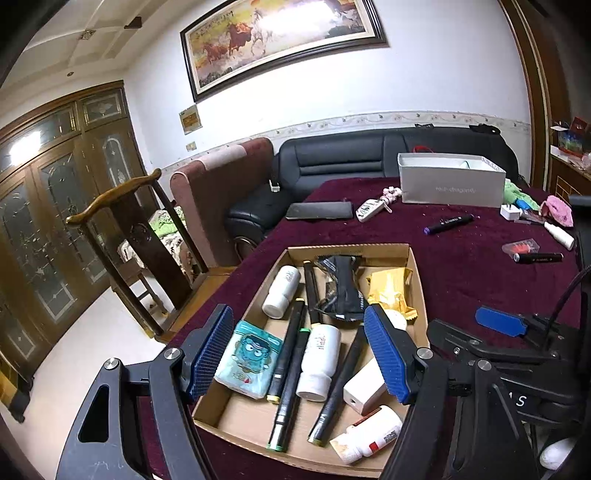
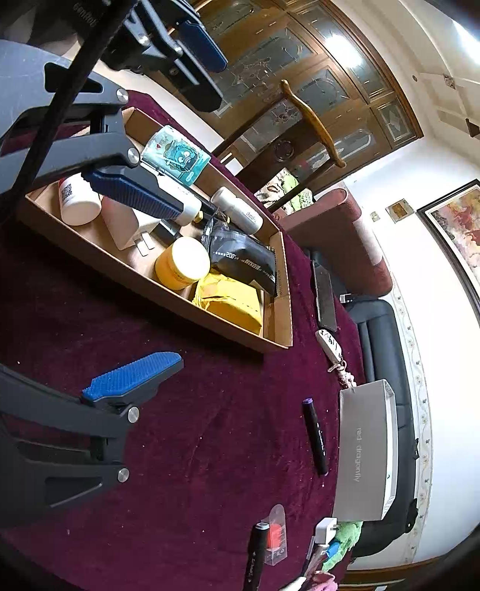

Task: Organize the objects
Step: 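Withdraw both grippers from the tray, then reach the right gripper to the black flashlight and close on it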

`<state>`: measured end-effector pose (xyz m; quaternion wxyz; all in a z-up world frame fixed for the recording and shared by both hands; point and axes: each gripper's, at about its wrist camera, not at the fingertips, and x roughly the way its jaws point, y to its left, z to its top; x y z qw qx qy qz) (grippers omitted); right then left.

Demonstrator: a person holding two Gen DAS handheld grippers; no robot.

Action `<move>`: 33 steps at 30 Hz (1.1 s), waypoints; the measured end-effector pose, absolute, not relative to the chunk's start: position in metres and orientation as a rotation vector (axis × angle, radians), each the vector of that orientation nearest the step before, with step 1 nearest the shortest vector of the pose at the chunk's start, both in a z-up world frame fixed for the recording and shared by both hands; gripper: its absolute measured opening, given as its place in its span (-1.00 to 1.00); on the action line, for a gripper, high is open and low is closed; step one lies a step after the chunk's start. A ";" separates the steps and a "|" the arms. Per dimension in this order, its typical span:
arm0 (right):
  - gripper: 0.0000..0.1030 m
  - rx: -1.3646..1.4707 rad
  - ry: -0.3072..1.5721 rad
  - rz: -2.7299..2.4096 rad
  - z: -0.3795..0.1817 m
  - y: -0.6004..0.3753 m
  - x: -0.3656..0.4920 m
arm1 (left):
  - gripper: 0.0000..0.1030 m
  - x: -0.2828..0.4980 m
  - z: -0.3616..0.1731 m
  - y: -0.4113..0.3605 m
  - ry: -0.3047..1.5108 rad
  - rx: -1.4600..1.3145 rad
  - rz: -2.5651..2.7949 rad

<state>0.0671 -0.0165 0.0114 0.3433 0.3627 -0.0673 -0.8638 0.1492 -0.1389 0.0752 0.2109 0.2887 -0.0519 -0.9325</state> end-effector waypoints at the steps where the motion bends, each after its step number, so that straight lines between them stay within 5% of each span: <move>1: 0.47 0.948 -0.175 -2.248 0.010 -0.016 0.067 | 0.32 0.147 0.073 -0.138 -0.146 0.813 -2.597; 9: 0.46 0.993 -0.238 -2.295 0.016 0.008 0.052 | 0.32 0.138 0.065 -0.139 -0.062 0.912 -2.679; 18: 0.54 1.033 -0.551 -2.524 0.063 0.176 -0.020 | 0.32 0.126 0.046 -0.107 0.135 1.133 -2.958; 33: 0.52 1.478 -0.585 -2.440 -0.008 0.211 -0.162 | 0.32 0.118 0.034 -0.096 0.228 1.278 -2.981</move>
